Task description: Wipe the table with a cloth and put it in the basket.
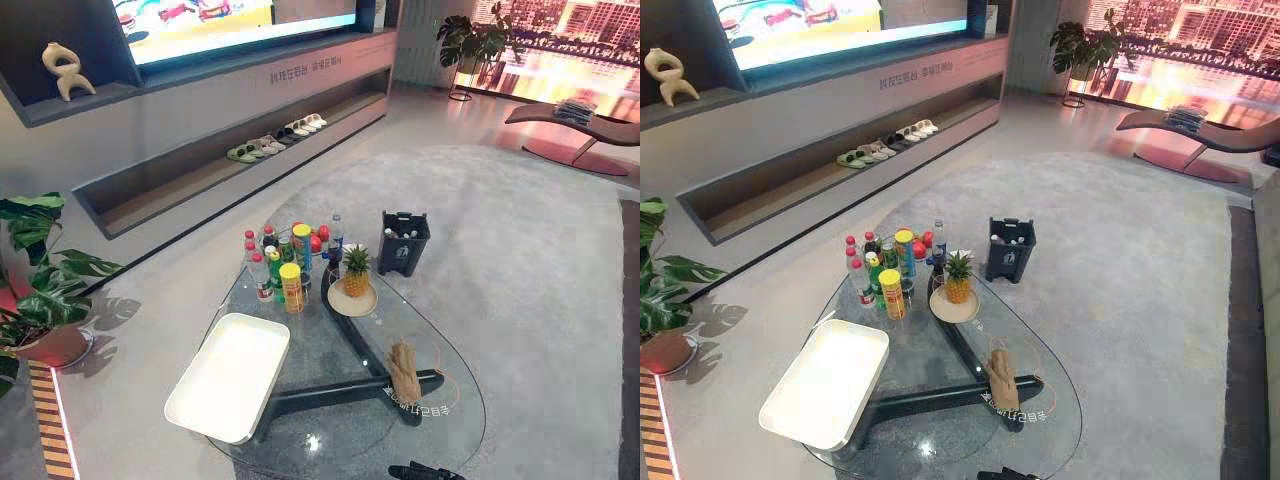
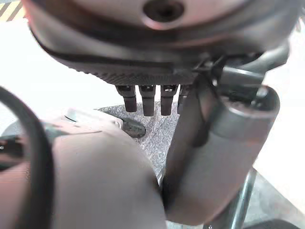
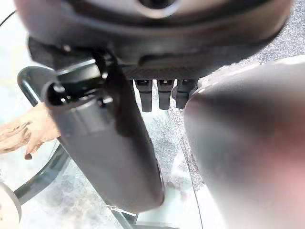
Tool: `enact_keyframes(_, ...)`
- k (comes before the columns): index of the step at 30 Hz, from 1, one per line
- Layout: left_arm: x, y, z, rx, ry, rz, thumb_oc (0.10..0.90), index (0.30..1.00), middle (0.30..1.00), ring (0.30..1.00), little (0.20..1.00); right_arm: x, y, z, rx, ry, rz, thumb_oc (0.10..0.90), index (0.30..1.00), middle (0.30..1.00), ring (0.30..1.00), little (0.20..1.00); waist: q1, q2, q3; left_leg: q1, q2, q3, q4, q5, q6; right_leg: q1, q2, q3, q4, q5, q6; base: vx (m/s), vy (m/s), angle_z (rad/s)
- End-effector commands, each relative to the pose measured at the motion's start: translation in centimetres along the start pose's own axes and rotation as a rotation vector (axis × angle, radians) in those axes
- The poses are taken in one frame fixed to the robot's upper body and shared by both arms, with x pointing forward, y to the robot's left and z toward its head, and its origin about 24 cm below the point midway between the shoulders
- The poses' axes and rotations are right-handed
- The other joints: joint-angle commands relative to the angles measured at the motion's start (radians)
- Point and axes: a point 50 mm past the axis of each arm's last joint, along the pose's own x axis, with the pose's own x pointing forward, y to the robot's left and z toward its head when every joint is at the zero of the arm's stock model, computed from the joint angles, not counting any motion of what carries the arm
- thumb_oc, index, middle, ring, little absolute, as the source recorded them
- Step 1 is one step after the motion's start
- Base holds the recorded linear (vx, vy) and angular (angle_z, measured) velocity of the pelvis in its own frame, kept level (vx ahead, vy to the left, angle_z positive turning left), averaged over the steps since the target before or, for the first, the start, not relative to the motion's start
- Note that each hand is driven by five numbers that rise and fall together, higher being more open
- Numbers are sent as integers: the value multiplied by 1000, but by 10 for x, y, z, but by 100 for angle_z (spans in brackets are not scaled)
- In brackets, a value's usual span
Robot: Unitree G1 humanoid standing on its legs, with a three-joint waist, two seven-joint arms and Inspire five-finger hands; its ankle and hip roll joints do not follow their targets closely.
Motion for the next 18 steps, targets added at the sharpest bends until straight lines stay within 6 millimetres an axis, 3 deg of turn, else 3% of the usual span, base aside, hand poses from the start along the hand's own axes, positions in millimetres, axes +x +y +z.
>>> enact_keyframes(1,2,-17,2,-2,35,-67,800,900,900,900,900,1,0,-28,-21,174,-32,800,900,900,900,900,18,-9,12,13,-31,12,-1,-66,9,-2,-28,-52,7,9,38,95,245,2)
enact_keyframes(18,2,-16,1,15,31,-62,800,900,900,900,900,0,-1,-26,-30,172,-38,800,900,900,900,900,22,-4,7,11,-32,7,-1,-66,7,-1,-30,-61,6,8,37,0,0,0)
